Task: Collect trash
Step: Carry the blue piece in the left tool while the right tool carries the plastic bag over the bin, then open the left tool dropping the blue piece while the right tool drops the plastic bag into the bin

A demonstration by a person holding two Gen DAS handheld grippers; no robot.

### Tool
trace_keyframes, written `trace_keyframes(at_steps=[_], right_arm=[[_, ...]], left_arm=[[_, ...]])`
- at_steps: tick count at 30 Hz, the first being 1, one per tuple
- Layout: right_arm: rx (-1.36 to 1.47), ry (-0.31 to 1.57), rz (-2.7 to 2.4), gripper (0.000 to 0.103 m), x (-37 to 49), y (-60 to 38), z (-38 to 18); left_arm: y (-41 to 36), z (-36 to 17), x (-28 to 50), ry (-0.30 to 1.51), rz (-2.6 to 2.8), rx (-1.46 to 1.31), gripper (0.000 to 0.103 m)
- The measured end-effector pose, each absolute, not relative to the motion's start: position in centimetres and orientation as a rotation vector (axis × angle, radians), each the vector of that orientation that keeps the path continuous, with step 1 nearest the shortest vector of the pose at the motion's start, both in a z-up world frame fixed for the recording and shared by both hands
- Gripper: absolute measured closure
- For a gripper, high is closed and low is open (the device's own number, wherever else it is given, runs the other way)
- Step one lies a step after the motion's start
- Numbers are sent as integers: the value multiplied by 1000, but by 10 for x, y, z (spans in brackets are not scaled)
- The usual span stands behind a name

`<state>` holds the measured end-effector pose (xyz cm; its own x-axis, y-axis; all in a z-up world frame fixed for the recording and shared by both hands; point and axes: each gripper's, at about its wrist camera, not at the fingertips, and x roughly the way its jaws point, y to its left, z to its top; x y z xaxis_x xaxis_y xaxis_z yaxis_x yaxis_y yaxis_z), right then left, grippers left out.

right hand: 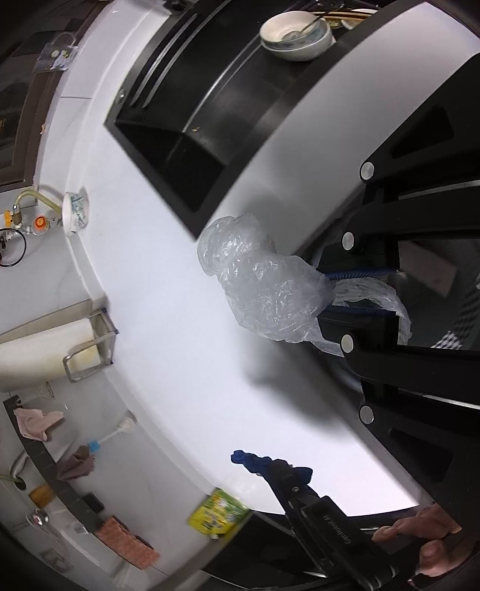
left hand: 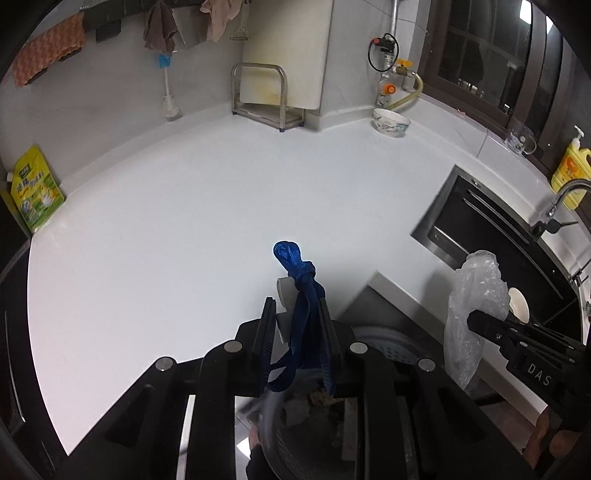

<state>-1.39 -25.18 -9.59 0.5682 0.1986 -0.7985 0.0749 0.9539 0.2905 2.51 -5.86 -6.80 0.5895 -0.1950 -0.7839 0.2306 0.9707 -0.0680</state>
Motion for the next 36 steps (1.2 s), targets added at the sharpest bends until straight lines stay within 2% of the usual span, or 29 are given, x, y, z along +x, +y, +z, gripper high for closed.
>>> trace_keyframes(at_steps=[11, 25, 27, 28, 29, 31, 36], right_arm=[[228, 1054, 176, 91, -72, -256, -135], [207, 1171, 222, 90, -62, -233, -180], [214, 1177, 225, 90, -58, -233, -183], [217, 1176, 228, 84, -57, -233, -183], [220, 1176, 228, 69, -56, -233, -184], [217, 1156, 204, 53, -56, -235, -181], [232, 1151, 197, 53, -54, -238, -178]], left_arm=[[-83, -110, -46, 1009, -221, 63, 81], [-83, -156, -28, 1105, -246, 79, 81], [-81, -157, -26, 1114, -249, 73, 77], [-80, -157, -26, 1115, -247, 72, 70], [-79, -157, -25, 1116, -247, 72, 67], [-77, -156, -25, 1112, -237, 71, 50], [-72, -149, -23, 1110, -218, 64, 46]])
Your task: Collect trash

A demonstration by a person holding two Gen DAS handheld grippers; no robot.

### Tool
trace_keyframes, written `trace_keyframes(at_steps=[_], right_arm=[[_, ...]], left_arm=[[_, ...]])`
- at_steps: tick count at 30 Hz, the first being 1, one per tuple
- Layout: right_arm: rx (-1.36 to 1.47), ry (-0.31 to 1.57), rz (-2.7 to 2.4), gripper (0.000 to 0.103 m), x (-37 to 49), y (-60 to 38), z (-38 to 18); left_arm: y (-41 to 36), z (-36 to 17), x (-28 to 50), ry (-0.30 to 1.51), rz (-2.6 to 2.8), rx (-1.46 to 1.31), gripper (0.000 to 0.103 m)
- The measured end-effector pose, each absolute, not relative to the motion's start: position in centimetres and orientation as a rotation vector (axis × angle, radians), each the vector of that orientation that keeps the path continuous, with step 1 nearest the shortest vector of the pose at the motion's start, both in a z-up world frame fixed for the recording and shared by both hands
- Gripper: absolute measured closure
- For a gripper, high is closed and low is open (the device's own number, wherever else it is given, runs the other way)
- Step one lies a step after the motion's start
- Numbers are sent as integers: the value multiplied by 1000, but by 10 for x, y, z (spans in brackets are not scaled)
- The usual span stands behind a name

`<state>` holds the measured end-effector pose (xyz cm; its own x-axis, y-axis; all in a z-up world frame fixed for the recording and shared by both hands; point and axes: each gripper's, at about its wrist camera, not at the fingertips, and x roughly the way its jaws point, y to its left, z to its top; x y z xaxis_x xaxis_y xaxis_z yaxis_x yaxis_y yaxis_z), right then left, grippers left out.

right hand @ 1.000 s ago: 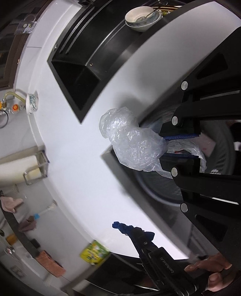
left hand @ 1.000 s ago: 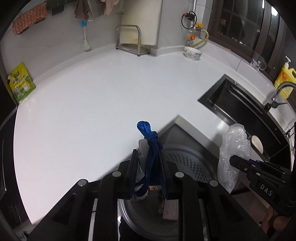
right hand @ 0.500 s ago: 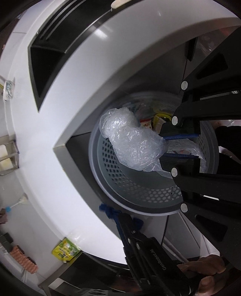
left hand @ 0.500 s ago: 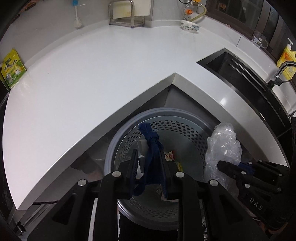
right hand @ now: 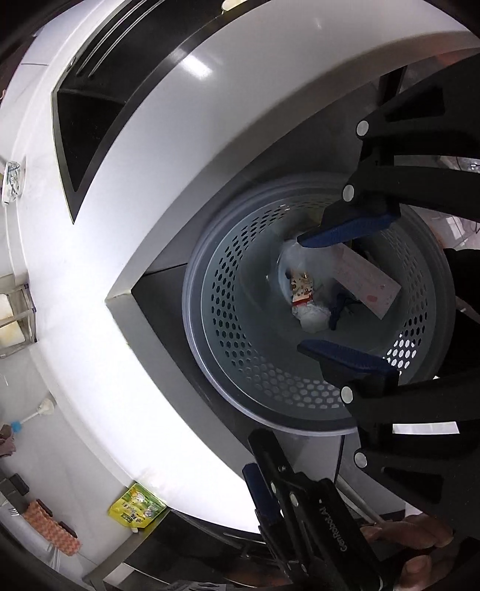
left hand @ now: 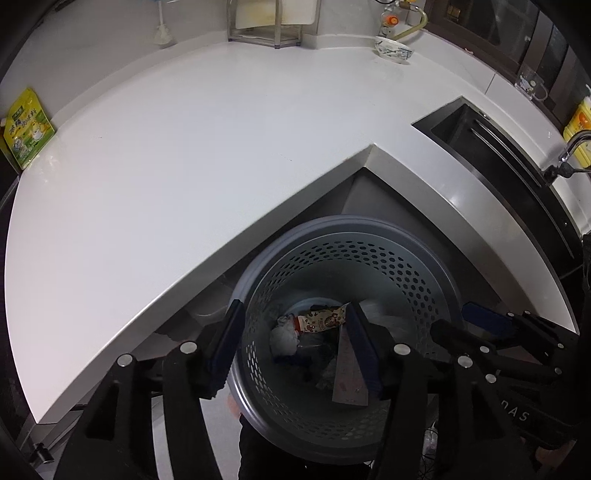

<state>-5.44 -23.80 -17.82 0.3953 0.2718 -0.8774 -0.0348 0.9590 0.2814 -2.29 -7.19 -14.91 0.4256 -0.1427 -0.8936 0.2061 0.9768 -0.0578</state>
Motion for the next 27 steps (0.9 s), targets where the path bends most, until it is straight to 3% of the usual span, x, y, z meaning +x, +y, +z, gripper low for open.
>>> trace_keyframes(at_steps=[27], right_arm=[[265, 1132, 147, 47, -74, -245, -135]], left_arm=[[-71, -94, -37, 1028, -163, 74, 21]])
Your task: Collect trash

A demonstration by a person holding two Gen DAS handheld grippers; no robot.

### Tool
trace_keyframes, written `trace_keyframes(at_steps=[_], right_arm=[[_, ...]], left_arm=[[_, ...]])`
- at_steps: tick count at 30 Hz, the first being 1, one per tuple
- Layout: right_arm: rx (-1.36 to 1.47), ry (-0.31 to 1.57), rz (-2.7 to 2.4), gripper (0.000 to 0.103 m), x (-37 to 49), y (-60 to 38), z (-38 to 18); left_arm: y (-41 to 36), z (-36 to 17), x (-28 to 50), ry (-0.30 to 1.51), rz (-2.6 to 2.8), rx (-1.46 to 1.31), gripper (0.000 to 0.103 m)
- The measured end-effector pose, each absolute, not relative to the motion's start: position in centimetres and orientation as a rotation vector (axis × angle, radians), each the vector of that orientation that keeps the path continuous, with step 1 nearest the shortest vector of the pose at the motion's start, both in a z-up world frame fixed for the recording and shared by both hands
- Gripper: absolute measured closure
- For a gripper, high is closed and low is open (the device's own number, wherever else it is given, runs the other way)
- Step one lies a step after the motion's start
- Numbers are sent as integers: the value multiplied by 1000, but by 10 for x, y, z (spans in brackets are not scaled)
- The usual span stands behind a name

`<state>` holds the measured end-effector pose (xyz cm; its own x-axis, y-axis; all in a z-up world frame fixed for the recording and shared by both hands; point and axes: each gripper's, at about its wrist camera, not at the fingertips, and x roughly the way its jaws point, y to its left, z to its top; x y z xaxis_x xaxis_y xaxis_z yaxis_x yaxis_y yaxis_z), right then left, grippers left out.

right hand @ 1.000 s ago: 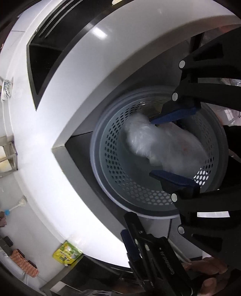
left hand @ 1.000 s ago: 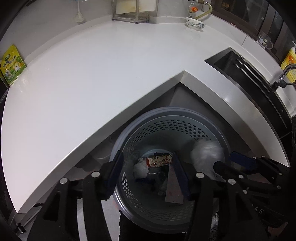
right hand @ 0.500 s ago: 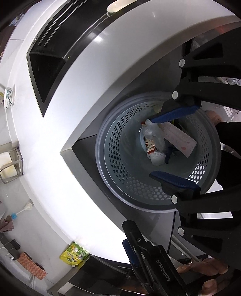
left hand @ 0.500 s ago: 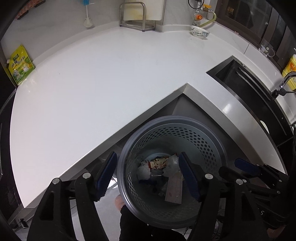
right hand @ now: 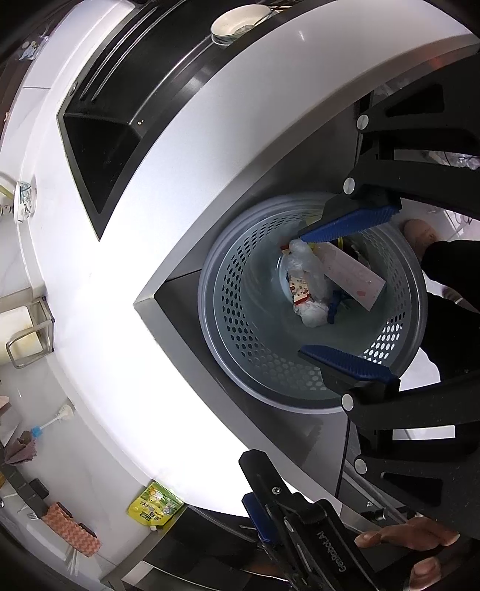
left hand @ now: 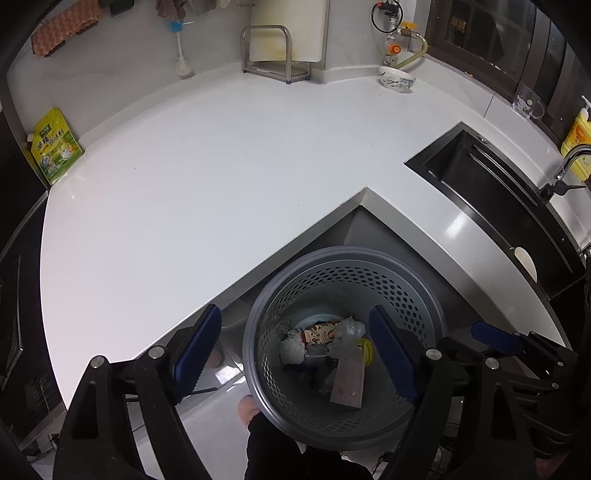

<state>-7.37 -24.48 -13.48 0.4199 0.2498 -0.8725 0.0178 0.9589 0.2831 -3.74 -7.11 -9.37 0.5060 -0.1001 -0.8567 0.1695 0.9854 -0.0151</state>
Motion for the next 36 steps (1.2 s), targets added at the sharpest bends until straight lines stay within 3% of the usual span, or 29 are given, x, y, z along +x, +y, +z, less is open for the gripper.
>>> trace_keyframes(at_steps=[10, 36], right_arm=[[258, 1123, 139, 46, -73, -244, -128], [226, 1095, 102, 34, -77, -242, -113]], left_arm=[[-69, -88, -42, 1010, -136, 85, 8], [-64, -89, -42, 1030, -75, 107, 6]])
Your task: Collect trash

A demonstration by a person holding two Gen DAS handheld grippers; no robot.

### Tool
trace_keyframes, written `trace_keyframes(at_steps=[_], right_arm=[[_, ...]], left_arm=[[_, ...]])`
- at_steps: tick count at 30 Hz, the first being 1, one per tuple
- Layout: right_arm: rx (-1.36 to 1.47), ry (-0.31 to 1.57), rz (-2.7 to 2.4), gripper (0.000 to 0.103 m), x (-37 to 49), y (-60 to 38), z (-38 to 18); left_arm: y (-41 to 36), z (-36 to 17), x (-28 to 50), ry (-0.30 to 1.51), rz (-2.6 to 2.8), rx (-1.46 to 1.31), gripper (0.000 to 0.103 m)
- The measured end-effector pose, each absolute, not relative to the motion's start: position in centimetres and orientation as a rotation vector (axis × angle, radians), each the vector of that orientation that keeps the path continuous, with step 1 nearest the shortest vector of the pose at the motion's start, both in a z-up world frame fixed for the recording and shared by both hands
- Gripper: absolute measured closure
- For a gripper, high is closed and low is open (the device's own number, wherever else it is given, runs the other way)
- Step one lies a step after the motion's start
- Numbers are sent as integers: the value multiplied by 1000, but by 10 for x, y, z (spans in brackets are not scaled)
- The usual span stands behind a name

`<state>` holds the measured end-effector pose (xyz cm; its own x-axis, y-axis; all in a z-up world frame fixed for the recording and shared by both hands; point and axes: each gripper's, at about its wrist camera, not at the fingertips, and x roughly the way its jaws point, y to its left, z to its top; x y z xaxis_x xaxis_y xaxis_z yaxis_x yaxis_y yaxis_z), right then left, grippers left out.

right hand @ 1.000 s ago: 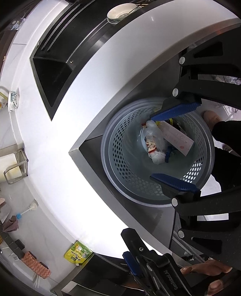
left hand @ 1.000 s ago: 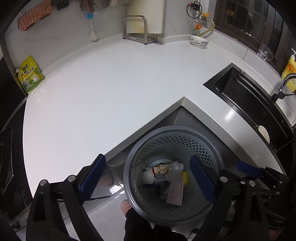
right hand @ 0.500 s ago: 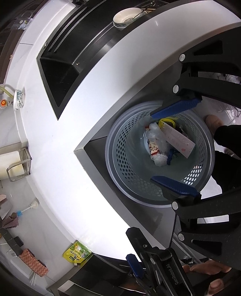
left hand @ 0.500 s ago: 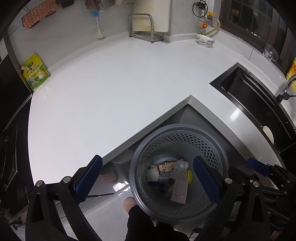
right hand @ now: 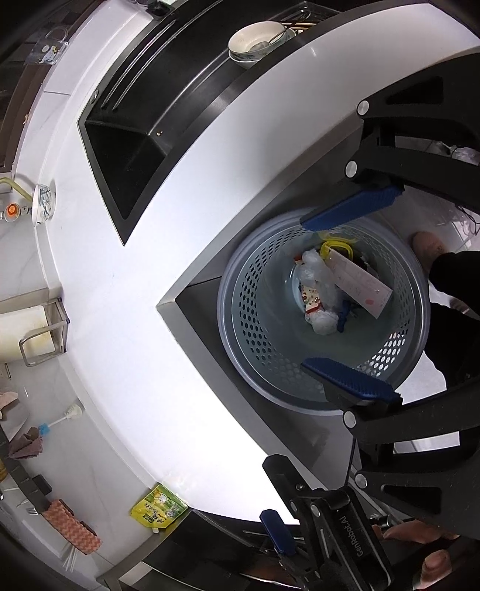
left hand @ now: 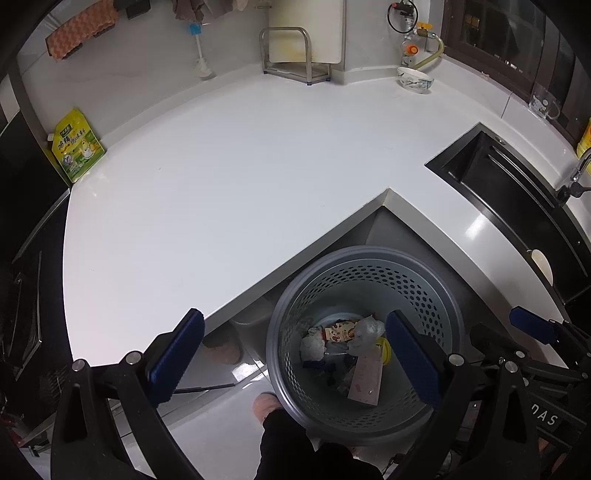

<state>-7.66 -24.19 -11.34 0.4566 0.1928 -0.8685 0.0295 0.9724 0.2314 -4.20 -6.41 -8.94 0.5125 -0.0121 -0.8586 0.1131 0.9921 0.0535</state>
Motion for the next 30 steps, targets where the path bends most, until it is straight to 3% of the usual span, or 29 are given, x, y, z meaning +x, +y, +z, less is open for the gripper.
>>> trace_keyframes(at_steps=[30], right_arm=[[226, 1078, 100, 31, -77, -243, -109]], left_arm=[[-66, -89, -39, 1030, -65, 105, 6]])
